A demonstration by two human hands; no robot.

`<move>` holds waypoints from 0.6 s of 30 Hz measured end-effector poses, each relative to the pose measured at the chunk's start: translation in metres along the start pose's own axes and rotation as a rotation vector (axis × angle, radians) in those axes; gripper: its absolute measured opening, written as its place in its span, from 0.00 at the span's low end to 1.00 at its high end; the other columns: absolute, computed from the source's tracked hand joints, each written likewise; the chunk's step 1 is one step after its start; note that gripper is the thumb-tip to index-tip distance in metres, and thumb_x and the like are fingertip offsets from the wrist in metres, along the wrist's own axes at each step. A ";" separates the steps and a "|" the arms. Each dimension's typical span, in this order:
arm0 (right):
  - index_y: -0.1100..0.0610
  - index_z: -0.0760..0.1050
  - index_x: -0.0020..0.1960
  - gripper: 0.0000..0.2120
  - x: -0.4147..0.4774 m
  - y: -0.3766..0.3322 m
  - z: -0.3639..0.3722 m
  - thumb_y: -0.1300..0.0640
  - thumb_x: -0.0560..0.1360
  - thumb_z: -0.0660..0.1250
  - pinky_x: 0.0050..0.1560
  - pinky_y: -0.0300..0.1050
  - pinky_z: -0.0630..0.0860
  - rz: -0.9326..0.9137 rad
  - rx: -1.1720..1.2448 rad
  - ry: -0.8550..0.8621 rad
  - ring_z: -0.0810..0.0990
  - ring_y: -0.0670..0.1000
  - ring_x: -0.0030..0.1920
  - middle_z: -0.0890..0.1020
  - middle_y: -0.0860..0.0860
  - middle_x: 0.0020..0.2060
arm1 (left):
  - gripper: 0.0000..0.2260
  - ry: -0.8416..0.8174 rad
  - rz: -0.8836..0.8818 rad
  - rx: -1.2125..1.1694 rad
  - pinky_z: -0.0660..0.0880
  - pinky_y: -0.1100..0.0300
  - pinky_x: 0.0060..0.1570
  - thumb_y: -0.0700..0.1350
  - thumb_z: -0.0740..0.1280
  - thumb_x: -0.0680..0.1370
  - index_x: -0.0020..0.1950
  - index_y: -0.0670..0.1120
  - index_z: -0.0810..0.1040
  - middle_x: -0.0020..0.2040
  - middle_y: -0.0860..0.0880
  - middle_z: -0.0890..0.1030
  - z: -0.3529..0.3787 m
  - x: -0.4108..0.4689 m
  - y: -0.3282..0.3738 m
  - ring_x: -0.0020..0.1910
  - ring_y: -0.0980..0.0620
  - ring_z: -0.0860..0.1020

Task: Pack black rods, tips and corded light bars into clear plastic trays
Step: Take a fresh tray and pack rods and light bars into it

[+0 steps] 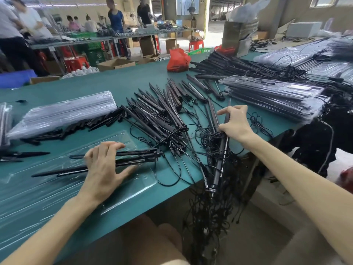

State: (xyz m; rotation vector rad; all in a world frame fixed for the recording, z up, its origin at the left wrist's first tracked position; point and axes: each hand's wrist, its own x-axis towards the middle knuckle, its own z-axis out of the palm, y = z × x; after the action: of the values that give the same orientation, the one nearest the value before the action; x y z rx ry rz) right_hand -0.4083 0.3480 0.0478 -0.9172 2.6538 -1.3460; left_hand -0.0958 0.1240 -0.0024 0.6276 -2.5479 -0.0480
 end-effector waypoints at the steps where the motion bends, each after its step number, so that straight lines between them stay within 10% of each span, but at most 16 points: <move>1: 0.58 0.76 0.61 0.21 -0.001 0.000 -0.002 0.73 0.72 0.69 0.38 0.21 0.66 0.003 -0.003 0.004 0.67 0.37 0.46 0.61 0.53 0.61 | 0.33 -0.023 0.011 -0.031 0.55 0.55 0.64 0.69 0.65 0.72 0.68 0.47 0.72 0.62 0.48 0.71 -0.002 0.001 0.000 0.63 0.47 0.68; 10: 0.60 0.78 0.57 0.10 -0.012 0.011 0.006 0.64 0.75 0.71 0.67 0.42 0.63 0.022 -0.073 -0.001 0.68 0.54 0.65 0.66 0.56 0.64 | 0.32 -0.394 0.116 -0.079 0.52 0.54 0.70 0.73 0.63 0.69 0.68 0.59 0.74 0.65 0.58 0.72 -0.015 0.037 0.013 0.68 0.56 0.65; 18: 0.61 0.79 0.57 0.09 -0.011 0.011 0.008 0.63 0.77 0.69 0.72 0.47 0.61 0.004 -0.119 -0.029 0.66 0.58 0.68 0.65 0.57 0.65 | 0.16 -0.242 0.279 -0.104 0.78 0.47 0.50 0.39 0.74 0.75 0.62 0.47 0.82 0.51 0.51 0.79 -0.034 0.037 0.025 0.45 0.48 0.79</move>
State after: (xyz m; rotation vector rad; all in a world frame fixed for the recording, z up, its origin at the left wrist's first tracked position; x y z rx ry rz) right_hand -0.4029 0.3527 0.0319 -0.9346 2.7378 -1.1755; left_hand -0.1183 0.1327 0.0488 0.2342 -2.8209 -0.1666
